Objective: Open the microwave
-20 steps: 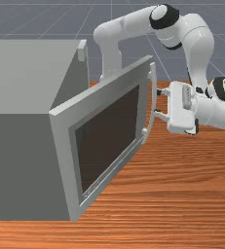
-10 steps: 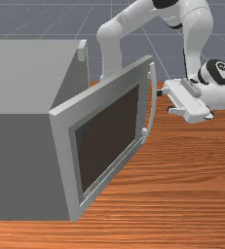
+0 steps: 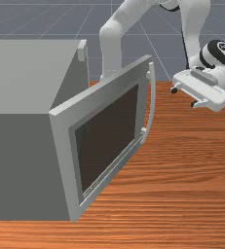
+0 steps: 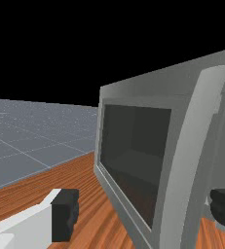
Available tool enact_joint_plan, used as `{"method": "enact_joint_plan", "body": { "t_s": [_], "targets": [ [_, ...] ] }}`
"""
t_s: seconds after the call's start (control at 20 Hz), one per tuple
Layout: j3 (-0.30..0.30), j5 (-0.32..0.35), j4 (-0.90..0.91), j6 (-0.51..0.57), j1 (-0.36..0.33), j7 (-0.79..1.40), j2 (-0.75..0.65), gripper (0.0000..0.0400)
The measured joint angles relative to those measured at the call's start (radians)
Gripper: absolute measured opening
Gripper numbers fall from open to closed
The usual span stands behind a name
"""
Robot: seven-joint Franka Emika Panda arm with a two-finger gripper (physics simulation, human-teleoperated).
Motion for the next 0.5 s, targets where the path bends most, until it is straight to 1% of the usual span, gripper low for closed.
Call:
{"method": "enact_joint_plan", "body": {
  "t_s": [0.05, 0.1, 0.15, 0.2, 0.25, 0.3, 0.35, 0.4, 0.45, 0.5],
  "targets": [
    [0.0, -0.02, 0.0, 0.0, 0.019, 0.0, -0.01, 0.04],
    [0.009, -0.015, 0.011, -0.012, 0.034, 0.0, -0.017, 0.04],
    [0.013, 0.036, 0.091, -0.152, 0.04, 0.0, 0.052, 0.04],
    [0.004, -0.01, -0.095, -0.002, 0.077, -0.017, -0.129, 0.04],
    [-0.027, -0.008, -0.175, 0.015, 0.1, -0.005, -0.234, 0.04],
    [-0.056, -0.018, -0.23, 0.035, 0.112, 0.0, -0.29, 0.04],
    [-0.081, -0.046, -0.263, 0.035, 0.128, 0.0, -0.311, 0.04],
    [-0.121, -0.212, -0.397, 0.129, 0.152, 0.0, -0.426, 0.04],
    [-0.144, -0.235, -0.465, 0.157, 0.164, 0.0, -0.472, 0.04],
    [-0.16, -0.237, -0.498, 0.156, 0.175, 0.0, -0.483, 0.04]
  ]
}}
